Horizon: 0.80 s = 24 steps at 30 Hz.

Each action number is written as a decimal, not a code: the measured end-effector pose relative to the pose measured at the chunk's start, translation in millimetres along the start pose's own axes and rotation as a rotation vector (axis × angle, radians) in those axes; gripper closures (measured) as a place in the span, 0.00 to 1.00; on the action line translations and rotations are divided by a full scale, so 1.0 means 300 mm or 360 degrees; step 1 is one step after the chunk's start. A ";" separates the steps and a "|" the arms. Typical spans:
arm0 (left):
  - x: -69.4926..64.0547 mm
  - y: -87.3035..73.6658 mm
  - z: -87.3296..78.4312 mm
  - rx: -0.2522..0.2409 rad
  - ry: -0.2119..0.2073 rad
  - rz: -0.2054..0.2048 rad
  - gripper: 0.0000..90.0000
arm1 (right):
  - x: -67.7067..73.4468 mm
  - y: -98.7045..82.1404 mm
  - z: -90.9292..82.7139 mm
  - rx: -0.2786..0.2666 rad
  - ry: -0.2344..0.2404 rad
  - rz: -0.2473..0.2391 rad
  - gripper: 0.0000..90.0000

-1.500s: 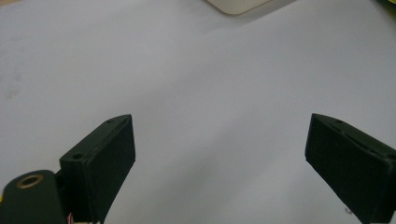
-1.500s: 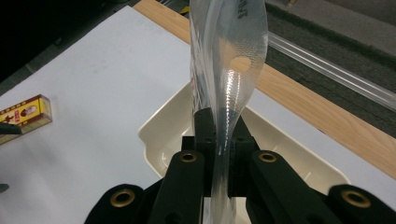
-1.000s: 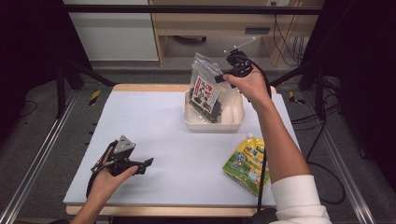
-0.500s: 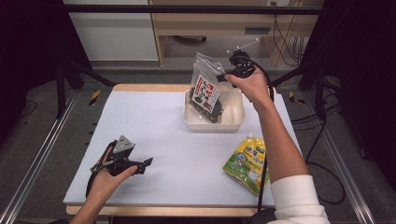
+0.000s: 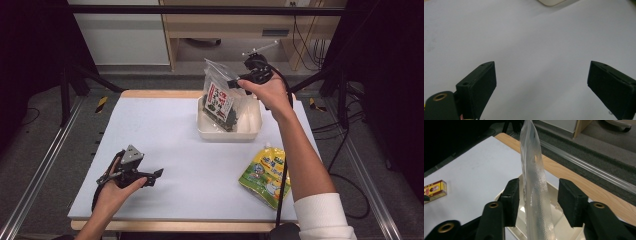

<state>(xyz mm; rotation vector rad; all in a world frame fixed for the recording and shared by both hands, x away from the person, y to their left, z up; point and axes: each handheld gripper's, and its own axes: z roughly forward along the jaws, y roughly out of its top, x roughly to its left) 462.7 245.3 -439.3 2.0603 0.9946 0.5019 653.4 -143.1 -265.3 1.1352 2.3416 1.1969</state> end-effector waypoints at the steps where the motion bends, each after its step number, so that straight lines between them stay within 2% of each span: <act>1: 0.000 0.000 0.000 -0.0002 0.0000 0.0001 0.09 | 0.002 -0.002 -0.001 -0.0009 0.0005 0.0009 0.53; 5: 0.003 0.001 -0.002 0.0004 0.0005 0.0017 0.09 | 0.015 -0.011 -0.010 -0.0025 -0.0034 -0.0021 0.42; 12: 0.004 -0.001 0.000 0.0010 0.0010 0.0018 0.09 | 0.028 -0.022 -0.055 -0.0150 -0.0093 -0.0042 0.25; 14: 0.003 -0.001 0.001 0.0011 0.0011 0.0022 0.09 | 0.032 -0.026 -0.075 -0.0176 -0.0105 -0.0045 0.23; 16: 0.000 -0.002 0.004 0.0006 0.0010 0.0008 0.09 | 0.046 -0.030 -0.094 -0.0169 -0.0154 -0.0072 0.19; 17: 0.002 -0.002 0.003 0.0023 0.0010 0.0029 0.08 | 0.053 -0.033 -0.107 -0.0192 -0.0161 -0.0082 0.19; 20: -0.003 -0.004 0.008 0.0019 0.0011 0.0021 0.08 | 0.079 -0.050 -0.159 -0.0294 -0.0188 -0.0101 0.18; 24: -0.007 -0.005 0.011 0.0028 0.0010 0.0042 0.08 | 0.090 -0.079 -0.204 -0.0337 -0.0210 -0.0105 0.17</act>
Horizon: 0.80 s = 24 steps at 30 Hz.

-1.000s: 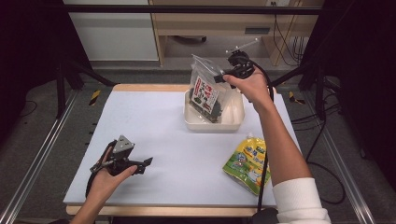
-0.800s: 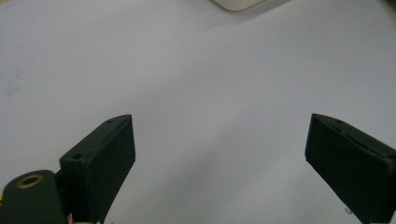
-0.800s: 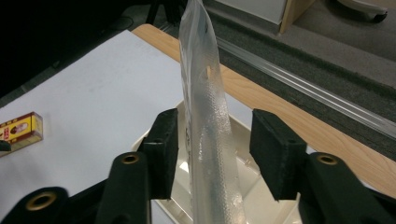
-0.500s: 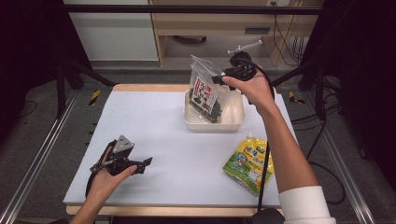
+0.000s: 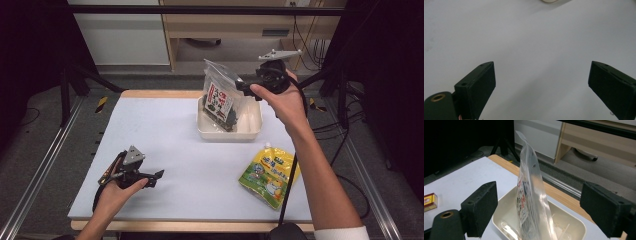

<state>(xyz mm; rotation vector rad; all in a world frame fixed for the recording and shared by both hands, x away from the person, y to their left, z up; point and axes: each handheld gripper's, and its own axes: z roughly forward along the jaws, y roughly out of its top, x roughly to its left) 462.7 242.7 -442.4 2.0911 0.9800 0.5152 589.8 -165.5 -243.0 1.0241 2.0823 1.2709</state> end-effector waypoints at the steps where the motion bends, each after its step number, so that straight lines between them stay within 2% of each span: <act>1: -0.001 0.000 0.000 -0.0002 0.0003 -0.0001 0.08 | 0.002 -0.007 -0.016 -0.0010 -0.0015 0.0002 0.16; 4: -0.001 0.000 0.000 -0.0001 0.0003 0.0001 0.08 | 0.003 -0.036 -0.061 -0.0066 -0.0029 0.0016 0.16; 8: -0.001 0.000 -0.002 0.0002 0.0009 -0.0001 0.08 | 0.013 -0.085 -0.113 -0.0079 -0.0077 -0.0009 0.16; 13: -0.002 -0.001 -0.004 0.0009 0.0011 0.0014 0.08 | 0.019 -0.150 -0.160 -0.0090 -0.0130 0.0008 0.17; 18: -0.011 -0.007 -0.004 0.0015 0.0002 0.0034 0.07 | 0.019 -0.210 -0.187 -0.0072 -0.0157 -0.0004 0.18; 24: -0.015 -0.012 -0.005 0.0021 0.0005 0.0042 0.07 | 0.007 -0.282 -0.203 -0.0040 -0.0190 0.0027 0.21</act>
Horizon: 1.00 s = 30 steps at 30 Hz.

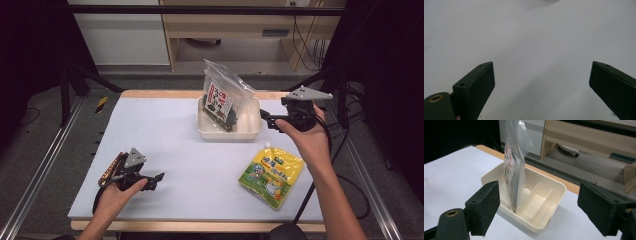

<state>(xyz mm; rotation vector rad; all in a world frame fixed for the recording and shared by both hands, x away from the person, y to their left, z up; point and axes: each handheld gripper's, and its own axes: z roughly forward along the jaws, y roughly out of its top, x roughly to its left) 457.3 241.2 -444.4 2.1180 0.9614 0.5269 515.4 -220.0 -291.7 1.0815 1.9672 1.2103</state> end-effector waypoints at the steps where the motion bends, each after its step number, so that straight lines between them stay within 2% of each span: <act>1: 0.000 -0.001 -0.001 -0.0002 0.0000 0.0001 0.07 | -0.004 -0.013 -0.001 0.0009 0.0001 0.0002 0.22; 5: 0.003 -0.004 -0.001 0.0005 0.0010 -0.0005 0.07 | -0.012 -0.058 -0.009 0.0048 -0.0018 0.0019 0.25; 11: 0.001 -0.007 -0.004 0.0004 0.0020 0.0000 0.07 | -0.027 -0.136 -0.020 0.0087 -0.0115 0.0064 0.27; 18: -0.002 -0.010 -0.008 0.0001 0.0022 0.0012 0.07 | -0.072 -0.258 -0.034 0.0201 -0.0240 0.0184 0.36; 22: -0.001 -0.011 -0.013 -0.0001 0.0036 0.0017 0.07 | -0.090 -0.333 -0.042 0.0253 -0.0255 0.0246 0.43; 26: -0.004 -0.010 -0.011 -0.0005 0.0036 0.0017 0.07 | -0.111 -0.413 -0.047 0.0330 -0.0302 0.0283 0.50; 30: -0.006 -0.012 -0.007 0.0011 0.0034 0.0030 0.07 | -0.134 -0.486 -0.047 0.0388 -0.0323 0.0357 0.55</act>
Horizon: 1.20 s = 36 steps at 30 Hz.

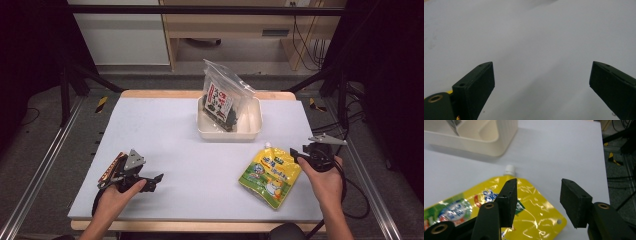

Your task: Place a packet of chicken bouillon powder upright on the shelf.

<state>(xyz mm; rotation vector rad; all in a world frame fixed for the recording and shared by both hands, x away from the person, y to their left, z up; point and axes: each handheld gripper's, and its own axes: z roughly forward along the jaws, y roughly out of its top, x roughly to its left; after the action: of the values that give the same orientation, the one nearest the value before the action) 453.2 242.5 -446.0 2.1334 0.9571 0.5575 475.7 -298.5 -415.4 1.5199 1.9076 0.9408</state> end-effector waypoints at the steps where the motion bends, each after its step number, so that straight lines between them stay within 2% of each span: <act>1: 0.000 0.000 0.000 0.0001 -0.0001 0.0001 0.07 | -0.008 -0.013 0.007 0.0017 -0.0007 0.0007 0.55; 7: 0.001 0.002 -0.004 -0.0006 0.0004 0.0007 0.07 | -0.057 -0.077 0.049 0.0070 -0.0040 0.0072 0.56; 13: 0.000 0.000 0.000 0.0004 0.0007 0.0011 0.07 | -0.091 -0.099 0.067 0.0090 -0.0042 0.0119 0.48; 16: -0.003 -0.001 0.002 0.0004 0.0004 0.0006 0.07 | -0.106 -0.107 0.080 0.0120 -0.0010 0.0123 0.43; 20: -0.003 -0.001 0.002 0.0013 0.0003 0.0019 0.07 | -0.109 -0.126 0.102 0.0172 0.0039 0.0130 0.39; 24: -0.004 -0.001 0.003 0.0017 0.0000 0.0024 0.07 | -0.110 -0.136 0.114 0.0198 0.0058 0.0139 0.38; 36: -0.005 0.002 0.001 0.0011 0.0001 0.0026 0.07 | -0.088 -0.136 0.125 0.0229 0.0126 0.0112 0.43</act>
<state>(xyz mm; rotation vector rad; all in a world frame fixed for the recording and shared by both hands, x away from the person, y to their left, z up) 452.6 240.9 -446.0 2.1489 0.9439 0.5637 485.2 -322.1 -471.2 1.6645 2.0279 0.9234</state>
